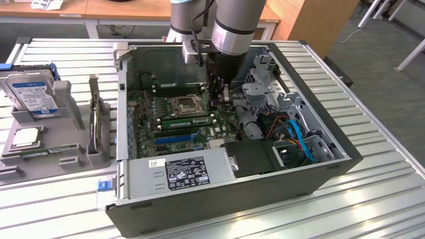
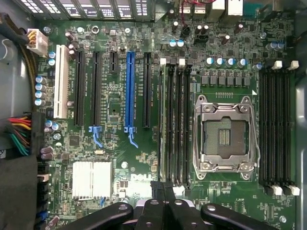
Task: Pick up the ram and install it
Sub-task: 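Press down the ram until it locks into place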
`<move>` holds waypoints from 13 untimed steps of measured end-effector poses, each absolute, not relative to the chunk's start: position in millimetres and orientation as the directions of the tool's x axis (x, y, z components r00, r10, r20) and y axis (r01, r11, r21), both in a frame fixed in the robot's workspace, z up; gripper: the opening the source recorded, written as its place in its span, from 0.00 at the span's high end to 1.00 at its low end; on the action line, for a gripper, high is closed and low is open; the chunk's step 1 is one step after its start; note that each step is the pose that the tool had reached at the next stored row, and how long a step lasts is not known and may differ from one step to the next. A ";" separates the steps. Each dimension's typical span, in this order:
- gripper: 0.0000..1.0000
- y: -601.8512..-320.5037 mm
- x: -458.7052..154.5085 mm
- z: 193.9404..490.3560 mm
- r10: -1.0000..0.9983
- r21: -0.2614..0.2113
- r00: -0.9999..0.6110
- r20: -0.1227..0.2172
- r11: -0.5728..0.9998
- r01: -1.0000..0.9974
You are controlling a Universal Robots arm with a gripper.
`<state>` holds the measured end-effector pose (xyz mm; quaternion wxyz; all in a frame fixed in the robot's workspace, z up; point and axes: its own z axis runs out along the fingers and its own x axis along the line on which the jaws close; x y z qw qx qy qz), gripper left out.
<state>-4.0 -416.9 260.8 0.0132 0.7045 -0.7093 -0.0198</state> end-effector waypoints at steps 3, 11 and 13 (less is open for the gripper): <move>0.90 -416.9 -4.0 257.7 -1.000 0.047 -0.007 -0.009 0.007 -0.999; 0.90 -416.9 -4.1 253.2 -1.000 0.047 -0.007 -0.009 0.007 -0.999; 0.90 -416.8 -4.0 253.1 -1.000 0.047 -0.007 -0.009 0.007 -0.999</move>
